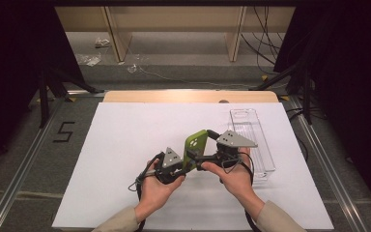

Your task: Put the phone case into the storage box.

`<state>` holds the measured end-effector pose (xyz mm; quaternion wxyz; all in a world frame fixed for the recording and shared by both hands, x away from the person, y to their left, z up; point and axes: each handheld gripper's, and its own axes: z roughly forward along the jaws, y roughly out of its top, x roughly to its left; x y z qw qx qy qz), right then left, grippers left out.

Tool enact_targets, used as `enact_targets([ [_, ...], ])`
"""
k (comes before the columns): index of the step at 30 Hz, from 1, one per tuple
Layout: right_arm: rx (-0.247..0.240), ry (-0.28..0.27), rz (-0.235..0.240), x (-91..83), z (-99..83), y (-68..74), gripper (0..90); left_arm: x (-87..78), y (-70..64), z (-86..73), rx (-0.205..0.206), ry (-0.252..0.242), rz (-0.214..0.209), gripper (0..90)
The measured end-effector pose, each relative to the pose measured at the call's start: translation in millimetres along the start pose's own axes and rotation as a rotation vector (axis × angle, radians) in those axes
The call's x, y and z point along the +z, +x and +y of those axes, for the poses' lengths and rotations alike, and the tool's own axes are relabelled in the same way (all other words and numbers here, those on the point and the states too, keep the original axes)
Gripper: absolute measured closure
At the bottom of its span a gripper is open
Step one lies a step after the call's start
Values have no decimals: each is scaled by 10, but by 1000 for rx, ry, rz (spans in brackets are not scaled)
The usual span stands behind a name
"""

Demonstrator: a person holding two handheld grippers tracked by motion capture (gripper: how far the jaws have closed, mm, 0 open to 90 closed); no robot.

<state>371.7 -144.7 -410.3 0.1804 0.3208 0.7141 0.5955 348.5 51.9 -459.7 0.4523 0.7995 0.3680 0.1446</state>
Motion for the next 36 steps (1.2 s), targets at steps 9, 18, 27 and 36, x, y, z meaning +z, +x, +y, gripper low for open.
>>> enact_targets([
  [9,13,-10,-21,12,-3,-15,68,9,-14,1,3,0,-6,767],
  [18,20,-9,-28,34,-15,-13,89,19,-33,1,6,1,-10,767],
  [27,20,-12,-32,39,-20,-12,119,26,-40,-2,6,0,-13,767],
  [36,23,-20,-35,37,-26,-9,149,19,-39,3,8,0,-15,767],
])
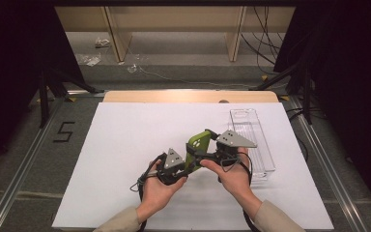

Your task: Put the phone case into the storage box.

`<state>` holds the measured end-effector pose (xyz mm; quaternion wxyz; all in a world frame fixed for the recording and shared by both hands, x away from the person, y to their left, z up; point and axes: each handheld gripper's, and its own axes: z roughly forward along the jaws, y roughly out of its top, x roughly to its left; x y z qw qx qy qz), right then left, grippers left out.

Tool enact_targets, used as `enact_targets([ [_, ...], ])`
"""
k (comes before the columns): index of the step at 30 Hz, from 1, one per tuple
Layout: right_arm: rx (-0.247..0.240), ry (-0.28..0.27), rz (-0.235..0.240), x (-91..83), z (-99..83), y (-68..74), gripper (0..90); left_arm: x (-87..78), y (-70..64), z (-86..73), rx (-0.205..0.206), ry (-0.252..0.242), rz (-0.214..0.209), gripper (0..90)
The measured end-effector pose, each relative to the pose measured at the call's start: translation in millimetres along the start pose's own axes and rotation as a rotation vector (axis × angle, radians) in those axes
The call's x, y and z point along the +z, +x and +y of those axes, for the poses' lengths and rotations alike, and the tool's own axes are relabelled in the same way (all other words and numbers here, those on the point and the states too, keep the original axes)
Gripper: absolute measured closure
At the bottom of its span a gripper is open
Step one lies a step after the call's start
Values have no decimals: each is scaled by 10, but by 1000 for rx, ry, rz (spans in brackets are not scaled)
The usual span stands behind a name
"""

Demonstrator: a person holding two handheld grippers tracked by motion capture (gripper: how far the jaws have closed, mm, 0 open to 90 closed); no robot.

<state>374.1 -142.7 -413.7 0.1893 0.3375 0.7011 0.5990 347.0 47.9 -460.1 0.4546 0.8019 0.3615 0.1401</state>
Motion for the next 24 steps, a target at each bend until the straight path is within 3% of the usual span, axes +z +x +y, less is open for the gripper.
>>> enact_targets([
  [24,6,-8,23,-32,39,-12,168,-17,1,16,27,-23,-8,760],
])
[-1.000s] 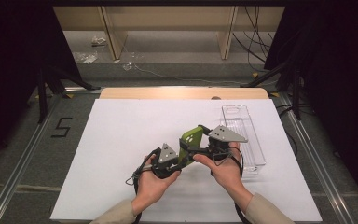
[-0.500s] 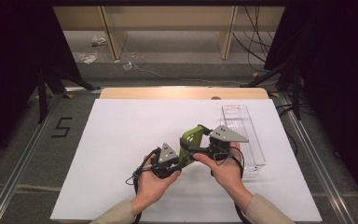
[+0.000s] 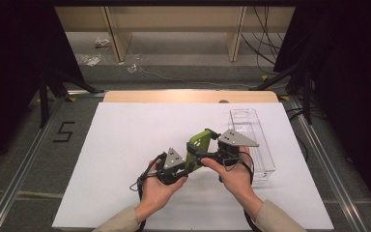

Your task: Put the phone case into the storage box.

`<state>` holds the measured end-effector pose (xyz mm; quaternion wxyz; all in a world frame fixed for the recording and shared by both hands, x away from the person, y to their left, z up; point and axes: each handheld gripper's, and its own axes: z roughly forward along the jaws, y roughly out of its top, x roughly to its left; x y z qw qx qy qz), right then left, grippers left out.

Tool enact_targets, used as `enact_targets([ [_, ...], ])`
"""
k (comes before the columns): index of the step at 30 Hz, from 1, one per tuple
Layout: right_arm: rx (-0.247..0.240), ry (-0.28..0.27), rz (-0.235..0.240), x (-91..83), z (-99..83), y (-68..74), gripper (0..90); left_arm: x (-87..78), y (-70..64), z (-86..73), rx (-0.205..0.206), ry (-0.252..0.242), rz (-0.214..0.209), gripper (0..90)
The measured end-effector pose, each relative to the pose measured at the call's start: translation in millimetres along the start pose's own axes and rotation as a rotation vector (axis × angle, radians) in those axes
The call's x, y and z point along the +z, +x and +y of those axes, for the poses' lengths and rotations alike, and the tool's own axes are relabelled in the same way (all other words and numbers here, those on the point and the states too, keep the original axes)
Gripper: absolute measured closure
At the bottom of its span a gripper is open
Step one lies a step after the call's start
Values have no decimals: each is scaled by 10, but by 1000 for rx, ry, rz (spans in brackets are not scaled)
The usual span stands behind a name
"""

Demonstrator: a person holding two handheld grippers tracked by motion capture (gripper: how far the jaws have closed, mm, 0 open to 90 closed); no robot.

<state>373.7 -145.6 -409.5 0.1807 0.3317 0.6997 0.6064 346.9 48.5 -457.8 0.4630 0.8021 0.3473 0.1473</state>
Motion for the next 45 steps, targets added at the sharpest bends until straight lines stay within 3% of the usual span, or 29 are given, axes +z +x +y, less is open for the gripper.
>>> enact_targets([
  [5,-7,-3,-2,-9,12,-5,169,-9,-3,8,21,-2,-5,715],
  [11,-10,-10,-7,-31,33,-27,170,-33,-18,25,55,1,-9,599],
  [15,-11,-19,-13,-57,56,-57,170,-52,-21,39,58,1,-21,486],
  [22,-9,-32,-27,-112,104,-107,170,-95,-27,55,103,10,-21,234],
  [29,-6,-39,-38,-148,131,-148,170,-149,-2,52,136,54,-31,10],
  [39,-12,-47,-52,-181,154,-188,170,-227,37,35,160,55,-32,0],
  [45,-14,-48,-59,-199,163,-212,170,-275,85,3,144,55,-38,0],
])
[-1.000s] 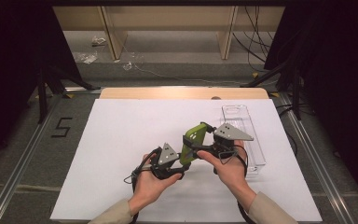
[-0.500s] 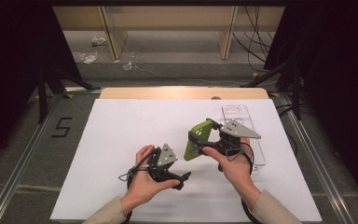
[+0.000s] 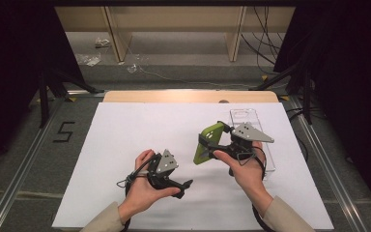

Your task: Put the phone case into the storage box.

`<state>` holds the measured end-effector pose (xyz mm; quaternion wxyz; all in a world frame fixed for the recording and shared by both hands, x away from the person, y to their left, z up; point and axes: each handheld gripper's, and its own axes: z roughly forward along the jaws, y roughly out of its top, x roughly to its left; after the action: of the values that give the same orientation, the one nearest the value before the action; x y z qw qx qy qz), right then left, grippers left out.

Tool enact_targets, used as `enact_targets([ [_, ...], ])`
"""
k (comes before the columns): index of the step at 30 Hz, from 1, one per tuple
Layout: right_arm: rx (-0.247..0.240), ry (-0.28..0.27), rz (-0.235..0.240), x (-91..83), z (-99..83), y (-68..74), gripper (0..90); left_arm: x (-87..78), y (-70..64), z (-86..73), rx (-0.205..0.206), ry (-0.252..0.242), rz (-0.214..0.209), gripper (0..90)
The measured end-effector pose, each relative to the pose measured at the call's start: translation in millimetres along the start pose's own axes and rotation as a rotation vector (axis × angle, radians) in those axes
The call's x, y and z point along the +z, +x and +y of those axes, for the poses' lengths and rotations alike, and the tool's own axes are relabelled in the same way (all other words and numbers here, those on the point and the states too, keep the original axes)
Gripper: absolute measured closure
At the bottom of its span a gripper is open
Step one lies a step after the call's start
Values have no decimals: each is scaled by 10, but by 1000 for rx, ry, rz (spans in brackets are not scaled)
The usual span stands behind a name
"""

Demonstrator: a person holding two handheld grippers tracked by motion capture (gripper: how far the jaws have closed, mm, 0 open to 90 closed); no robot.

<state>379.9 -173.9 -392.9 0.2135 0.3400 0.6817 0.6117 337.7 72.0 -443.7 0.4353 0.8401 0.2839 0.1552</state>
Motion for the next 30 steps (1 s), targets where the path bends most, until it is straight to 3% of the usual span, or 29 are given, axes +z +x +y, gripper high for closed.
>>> enact_targets([
  [30,-5,-11,-29,-67,61,-95,170,-255,166,-191,-17,-32,0,0],
])
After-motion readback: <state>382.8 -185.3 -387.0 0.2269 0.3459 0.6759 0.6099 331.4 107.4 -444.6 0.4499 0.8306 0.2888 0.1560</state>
